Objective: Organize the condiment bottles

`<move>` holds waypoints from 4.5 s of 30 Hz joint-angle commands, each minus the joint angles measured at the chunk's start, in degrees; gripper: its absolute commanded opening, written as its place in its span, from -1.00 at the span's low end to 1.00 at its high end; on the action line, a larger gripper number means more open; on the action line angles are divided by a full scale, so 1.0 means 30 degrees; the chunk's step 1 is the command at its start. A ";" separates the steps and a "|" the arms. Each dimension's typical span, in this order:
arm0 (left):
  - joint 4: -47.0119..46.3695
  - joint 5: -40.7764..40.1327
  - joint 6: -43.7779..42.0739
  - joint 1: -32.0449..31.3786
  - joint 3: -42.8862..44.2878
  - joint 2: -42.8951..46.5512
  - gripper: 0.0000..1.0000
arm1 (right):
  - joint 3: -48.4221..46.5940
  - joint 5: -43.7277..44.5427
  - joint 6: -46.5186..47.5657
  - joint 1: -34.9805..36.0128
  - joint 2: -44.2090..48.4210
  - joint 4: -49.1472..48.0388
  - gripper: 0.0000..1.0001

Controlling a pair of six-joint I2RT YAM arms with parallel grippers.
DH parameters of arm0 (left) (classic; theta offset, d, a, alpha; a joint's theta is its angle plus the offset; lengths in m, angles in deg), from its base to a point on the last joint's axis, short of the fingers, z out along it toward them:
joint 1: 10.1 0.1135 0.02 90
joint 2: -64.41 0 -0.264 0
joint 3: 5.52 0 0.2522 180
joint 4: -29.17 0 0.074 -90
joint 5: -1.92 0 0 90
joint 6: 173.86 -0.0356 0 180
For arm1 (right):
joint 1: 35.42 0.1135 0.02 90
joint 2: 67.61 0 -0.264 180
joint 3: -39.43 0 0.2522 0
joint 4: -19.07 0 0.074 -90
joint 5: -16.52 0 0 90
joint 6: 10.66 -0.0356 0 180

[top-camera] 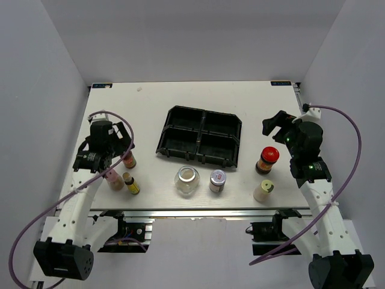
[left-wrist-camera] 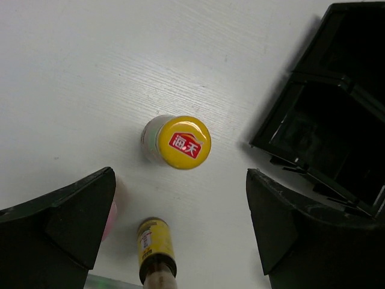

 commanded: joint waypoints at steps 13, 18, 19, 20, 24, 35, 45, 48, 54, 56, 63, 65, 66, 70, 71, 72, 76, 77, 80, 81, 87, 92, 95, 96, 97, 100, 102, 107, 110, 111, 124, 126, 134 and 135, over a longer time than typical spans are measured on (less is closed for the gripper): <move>-0.1072 -0.0591 -0.0999 0.0066 0.0830 -0.3185 0.82 | 0.0349 0.0537 0.0820 -0.0053 -0.0028 -0.1330 0.79; -0.0867 -0.0269 -0.1028 0.0066 0.1152 -0.3947 0.46 | 0.0378 0.1035 0.0849 -0.0053 -0.0116 -0.1242 0.79; -0.0896 -0.0036 -0.1028 0.0066 0.1152 -0.4064 0.41 | 0.0349 0.1065 0.0820 -0.0053 -0.0116 -0.1241 0.79; -0.0896 0.0024 -0.1028 0.0066 0.1152 -0.4124 0.37 | 0.0349 0.1095 0.0820 -0.0053 -0.0116 -0.1212 0.79; -0.0808 -0.0121 -0.0941 0.0066 0.1239 -0.4183 0.12 | 0.0378 0.1329 0.0820 -0.0053 -0.0057 -0.1212 0.79; -0.0487 0.0640 -0.1350 0.0066 0.2527 -0.4241 -1.00 | 0.0349 0.1769 0.0732 -0.0053 -0.0262 -0.1095 0.79; 0.0041 0.1956 -0.0384 0.0066 0.7271 -0.5470 -1.00 | 0.0291 0.2149 0.0849 -0.0053 -0.0321 -0.1241 0.79; -0.0367 0.3156 -0.0004 0.0066 0.8678 -0.6115 -1.00 | 0.0320 0.2412 0.0849 -0.0052 -0.0321 -0.1329 0.79; -0.1747 0.3346 0.1228 -0.1452 1.1457 -0.8538 -1.00 | 0.0319 0.2471 0.0556 -0.0053 -0.0350 -0.1387 0.79; -0.1687 0.1581 0.0703 -0.3175 1.2893 -0.9539 -1.00 | 0.0349 0.2501 0.0556 -0.0053 -0.0350 -0.1388 0.79; -0.1862 0.1227 -0.0352 -0.5353 1.9394 -1.4900 -1.00 | 0.0437 0.2589 0.0556 -0.0053 -0.0204 -0.1359 0.79; -0.2038 0.1255 -0.0442 -0.5616 2.0249 -1.6307 -1.00 | 0.0437 0.2647 0.0585 -0.0053 -0.0175 -0.1300 0.79; -0.2039 0.1516 -0.0442 -0.5647 2.0659 -1.6747 -1.00 | 0.0466 0.2735 0.0585 -0.0082 -0.0203 -0.1300 0.79; -0.1688 0.1753 -0.0851 -0.5852 2.2768 -1.8447 -1.00 | 0.0408 0.2940 0.0644 -0.0082 -0.0262 -0.1271 0.79; -0.1716 0.1811 -0.0939 -0.5968 2.2831 -1.8798 -1.00 | 0.0408 0.2970 0.0644 -0.0082 -0.0320 -0.1242 0.79; -0.1803 0.1899 -0.1143 -0.6056 2.2890 -1.8918 -1.00 | 0.0408 0.2970 0.0673 -0.0053 -0.0408 -0.1212 0.79; -0.1483 0.2134 -0.1408 -0.6466 2.2832 -1.9504 -1.00 | 0.0320 0.3145 0.0644 -0.0053 -0.0555 -0.1008 0.79; -0.1453 0.2163 -0.1496 -0.6612 2.2599 -1.9534 -1.00 | 0.0320 0.3146 0.0673 -0.0082 -0.0555 -0.0978 0.79; -0.1804 0.2076 -0.1760 -0.6848 2.1751 -1.9359 -1.00 | 0.0378 0.3175 0.0615 -0.0053 -0.0643 -0.1036 0.79; -0.1833 0.2047 -0.1702 -0.6848 2.1226 -1.9330 -1.00 | 0.0407 0.3204 0.0644 -0.0053 -0.0730 -0.1094 0.79; -0.2390 0.2631 -0.1760 -0.7024 2.0282 -1.9562 -1.00 | 0.0349 0.3263 0.0615 -0.0053 -0.1315 -0.1124 0.79; -0.1687 0.2224 -0.2403 -0.7580 2.1571 -2.1056 -1.00 | 0.0145 0.3321 0.0644 -0.0082 -0.1931 -0.0949 0.79; -0.1717 0.2368 -0.2580 -0.7815 2.1776 -2.1699 -1.00 | 0.0086 0.3292 0.0644 -0.0053 -0.2166 -0.0890 0.79; -0.1716 0.2485 -0.2610 -0.7873 2.1864 -2.1847 -1.00 | -0.0031 0.3234 0.0644 -0.0053 -0.2341 -0.0861 0.79; -0.1629 0.2631 -0.2639 -0.7932 2.2039 -2.2023 -1.00 | -0.0061 0.3263 0.0673 -0.0053 -0.2400 -0.0802 0.79; -0.1512 0.2487 -0.2669 -0.7991 2.2362 -2.2492 -1.00 | -0.0237 0.3263 0.0702 -0.0053 -0.2606 -0.0568 0.79; -0.1249 0.2456 -0.2756 -0.8020 2.2888 -2.2901 -0.69 | -0.0266 0.3263 0.0732 -0.0082 -0.2693 -0.0451 0.79; -0.1014 0.2369 -0.3020 -0.8137 2.3037 -2.3050 -0.08 | -0.0325 0.3292 0.0732 -0.0053 -0.2753 -0.0392 0.79; -0.0808 0.2369 -0.3166 -0.8196 2.3066 -2.3080 0.23 | -0.0412 0.3321 0.0761 -0.0082 -0.2753 -0.0246 0.79; -0.0663 0.2340 -0.3283 -0.8225 2.3066 -2.3079 0.25 | -0.0413 0.3321 0.0732 -0.0053 -0.2724 -0.0216 0.79; 0.0070 0.1259 -0.3431 -0.8430 2.2805 -2.1412 0.96 | -0.0793 0.2270 0.1024 -0.0053 -0.2110 0.0369 0.79; 0.0100 0.0818 -0.3226 -0.8430 2.2191 -2.0242 0.96 | -0.0794 0.1947 0.1083 -0.0053 -0.1962 0.0428 0.79; 0.0012 -0.3366 0.0368 -0.8430 1.2483 -1.1869 0.96 | -0.0501 0.0744 0.1288 -0.0053 -0.0761 0.0047 0.79; 0.0128 -0.3751 0.0929 -0.8430 1.1271 -1.0785 0.96 | -0.0501 0.0685 0.1317 -0.0053 -0.0702 0.0019 0.79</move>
